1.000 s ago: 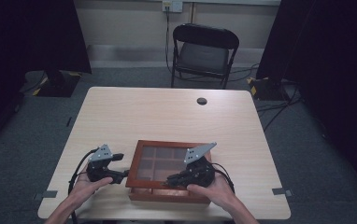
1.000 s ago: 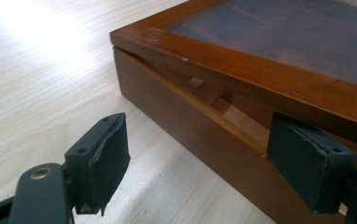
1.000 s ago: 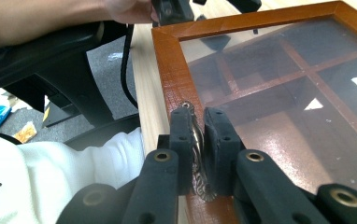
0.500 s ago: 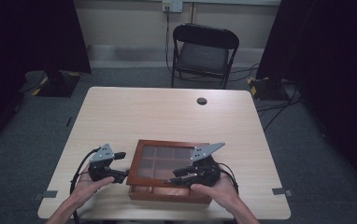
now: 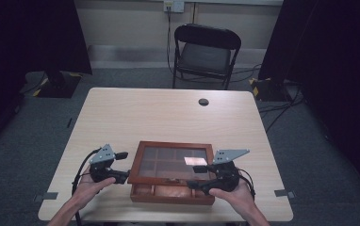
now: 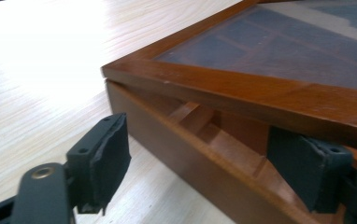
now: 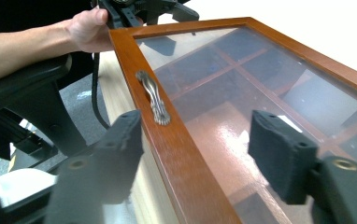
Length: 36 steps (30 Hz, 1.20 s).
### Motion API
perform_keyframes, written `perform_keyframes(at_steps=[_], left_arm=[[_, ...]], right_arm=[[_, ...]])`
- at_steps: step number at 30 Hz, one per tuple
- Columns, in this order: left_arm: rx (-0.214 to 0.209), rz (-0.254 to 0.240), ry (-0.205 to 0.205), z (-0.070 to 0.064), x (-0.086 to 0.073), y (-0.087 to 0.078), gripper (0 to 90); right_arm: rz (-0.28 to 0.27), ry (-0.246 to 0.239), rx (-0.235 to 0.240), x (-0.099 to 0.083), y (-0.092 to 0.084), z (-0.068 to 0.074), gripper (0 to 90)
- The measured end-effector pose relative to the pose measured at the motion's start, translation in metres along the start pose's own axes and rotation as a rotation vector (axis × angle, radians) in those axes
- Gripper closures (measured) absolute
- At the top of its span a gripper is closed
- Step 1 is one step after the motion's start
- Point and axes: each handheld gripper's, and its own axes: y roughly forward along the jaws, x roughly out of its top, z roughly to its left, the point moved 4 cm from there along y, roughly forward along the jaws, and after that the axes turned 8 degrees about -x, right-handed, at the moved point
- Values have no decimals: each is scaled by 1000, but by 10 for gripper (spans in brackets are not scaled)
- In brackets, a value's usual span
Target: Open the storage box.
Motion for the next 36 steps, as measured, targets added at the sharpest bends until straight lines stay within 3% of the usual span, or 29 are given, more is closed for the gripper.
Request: perform_keyframes(at_steps=[4, 7, 10, 15, 23, 36], left_arm=[[-12, -12, 2, -3, 5, 3, 194], [-5, -30, 4, -4, 11, 2, 191], [18, -43, 4, -4, 15, 0, 181], [4, -59, -7, -2, 19, 1, 165], [12, -114, 7, 0, 36, -2, 254], [-12, -111, -14, 5, 45, 6, 305]], right_arm=[[-34, 9, -33, -1, -5, -3, 248], [-57, 8, -61, 2, -8, -7, 243], [-73, 8, -71, 4, -10, -9, 227], [-83, 5, -73, 8, -9, -13, 205], [-89, -3, -77, 17, -8, -14, 215], [-106, -21, -137, 21, -9, -28, 244]])
